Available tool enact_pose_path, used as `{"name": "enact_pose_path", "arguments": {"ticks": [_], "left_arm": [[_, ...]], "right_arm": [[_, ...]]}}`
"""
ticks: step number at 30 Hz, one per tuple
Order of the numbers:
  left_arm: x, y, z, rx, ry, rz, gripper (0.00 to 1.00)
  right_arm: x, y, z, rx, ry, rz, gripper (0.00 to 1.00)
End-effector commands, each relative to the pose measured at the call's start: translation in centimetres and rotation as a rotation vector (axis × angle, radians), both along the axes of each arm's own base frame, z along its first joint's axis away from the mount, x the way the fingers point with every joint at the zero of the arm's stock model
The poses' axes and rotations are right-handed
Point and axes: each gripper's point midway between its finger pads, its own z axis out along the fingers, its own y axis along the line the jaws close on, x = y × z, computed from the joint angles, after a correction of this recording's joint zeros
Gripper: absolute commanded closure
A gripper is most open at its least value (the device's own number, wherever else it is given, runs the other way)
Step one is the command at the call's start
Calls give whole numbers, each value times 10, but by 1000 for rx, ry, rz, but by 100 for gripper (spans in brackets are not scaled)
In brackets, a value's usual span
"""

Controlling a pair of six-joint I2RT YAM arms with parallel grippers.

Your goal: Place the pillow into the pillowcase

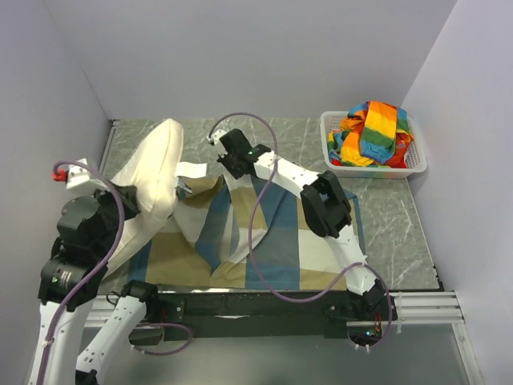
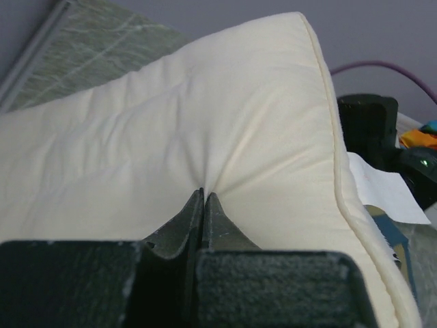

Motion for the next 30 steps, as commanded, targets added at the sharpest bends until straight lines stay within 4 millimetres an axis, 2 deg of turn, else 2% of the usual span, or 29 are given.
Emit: {"name": "enact_pose_path", "arguments": {"ticks": [1, 3, 4, 6, 7, 9, 10, 11, 12, 13, 14, 15, 16, 18, 19, 20, 21, 22, 25, 30], "left_arm": [[22, -39, 0, -119, -50, -155, 99], [27, -48, -6, -168, -47, -186, 99], [31, -53, -21, -179, -12, -197, 99], [36, -61, -30, -221, 3, -219, 99], [40, -63, -47, -228, 40, -220, 99], [44, -65, -62, -261, 75, -205, 99], [48, -67, -78, -268, 108, -199, 99], [50, -68, -84, -293, 121, -190, 99], [52, -69, -97, -305, 149, -182, 99], [54, -71, -99, -332, 145, -177, 99], [55, -71, -103, -342, 149, -173, 99], [56, -71, -113, -351, 164, -163, 99], [58, -71, -114, -368, 159, -154, 99], [58, -65, -125, -372, 171, -114, 99], [58, -64, -128, -381, 175, -102, 99], [58, -64, -130, -383, 176, -97, 99], [58, -64, -137, -383, 185, -95, 99], [57, -64, -140, -384, 190, -95, 99], [53, -64, -160, -394, 228, -85, 99], [42, -62, -199, -417, 289, -54, 99]], "right_arm": [[30, -9, 11, -13, -34, -121, 100], [38, -15, 6, -6, -35, -165, 97], [43, -18, 5, 16, -42, -209, 95], [52, -27, 13, 50, -56, -274, 86], [56, -27, 18, 93, -62, -310, 83], [59, -30, 39, 162, -67, -361, 71], [61, -31, 50, 183, -78, -386, 62], [59, -34, 73, 215, -101, -407, 44], [53, -35, 80, 243, -80, -434, 38], [45, -36, 102, 282, -82, -444, 35], [38, -38, 109, 304, -69, -459, 35], [27, -37, 114, 350, -32, -495, 35], [9, -45, 119, 370, -2, -506, 35], [-16, -42, 119, 438, 52, -523, 35], [-41, -45, 90, 402, 104, -524, 35], [-56, -44, 104, 447, 103, -508, 35], [-73, -43, 83, 456, 152, -510, 36], [-89, -35, 88, 485, 163, -481, 36], [-121, -16, 71, 490, 221, -442, 36], [-158, 6, 41, 450, 283, -409, 36]]}}
